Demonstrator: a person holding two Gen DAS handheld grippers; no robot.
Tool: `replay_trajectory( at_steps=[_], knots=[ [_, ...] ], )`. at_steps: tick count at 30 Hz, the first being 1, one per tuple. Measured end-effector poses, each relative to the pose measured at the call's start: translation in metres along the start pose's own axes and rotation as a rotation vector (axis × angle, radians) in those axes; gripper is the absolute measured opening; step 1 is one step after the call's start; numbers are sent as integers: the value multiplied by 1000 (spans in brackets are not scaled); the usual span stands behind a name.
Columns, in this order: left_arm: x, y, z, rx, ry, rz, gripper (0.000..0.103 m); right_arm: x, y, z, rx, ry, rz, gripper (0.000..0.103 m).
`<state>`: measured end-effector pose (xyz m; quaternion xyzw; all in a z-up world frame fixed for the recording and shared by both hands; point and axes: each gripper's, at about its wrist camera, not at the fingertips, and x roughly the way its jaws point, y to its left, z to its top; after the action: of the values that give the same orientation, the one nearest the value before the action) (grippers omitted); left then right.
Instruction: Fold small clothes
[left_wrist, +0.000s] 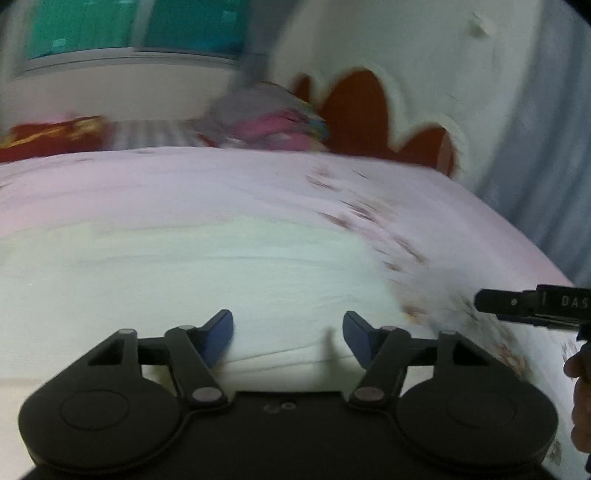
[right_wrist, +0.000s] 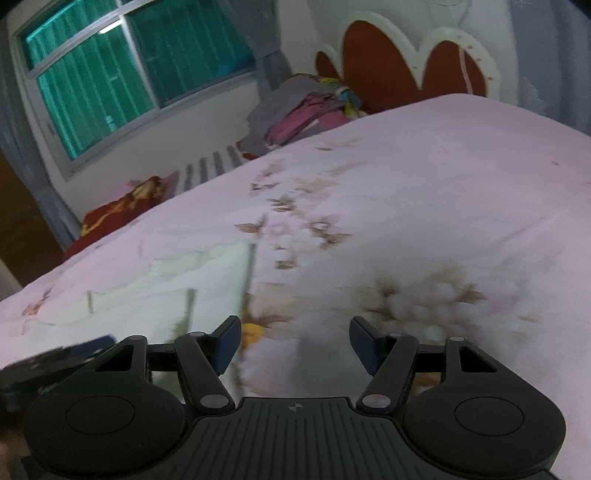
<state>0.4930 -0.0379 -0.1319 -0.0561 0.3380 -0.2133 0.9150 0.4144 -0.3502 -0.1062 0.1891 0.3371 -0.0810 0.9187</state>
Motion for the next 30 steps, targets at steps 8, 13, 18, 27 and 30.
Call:
replay_trajectory(
  at_steps=[8,13,18,27,30],
  knots=[
    [-96,123,-32,-181,-63,365,52,42,53,-2,-33,45,125,45],
    [-89,163,-33,-201,17,372,42,77,73,-4,4,121,135,44],
    [-75,168,-28,-170,38,346,41,97,75,-5,86,177,160,44],
    [-72,168,-34,-137,41,332,39,77,97,2,-2,56,146,3],
    [-72,168,-35,-132,42,328,39,64,77,2,32,11,71,2]
  ],
)
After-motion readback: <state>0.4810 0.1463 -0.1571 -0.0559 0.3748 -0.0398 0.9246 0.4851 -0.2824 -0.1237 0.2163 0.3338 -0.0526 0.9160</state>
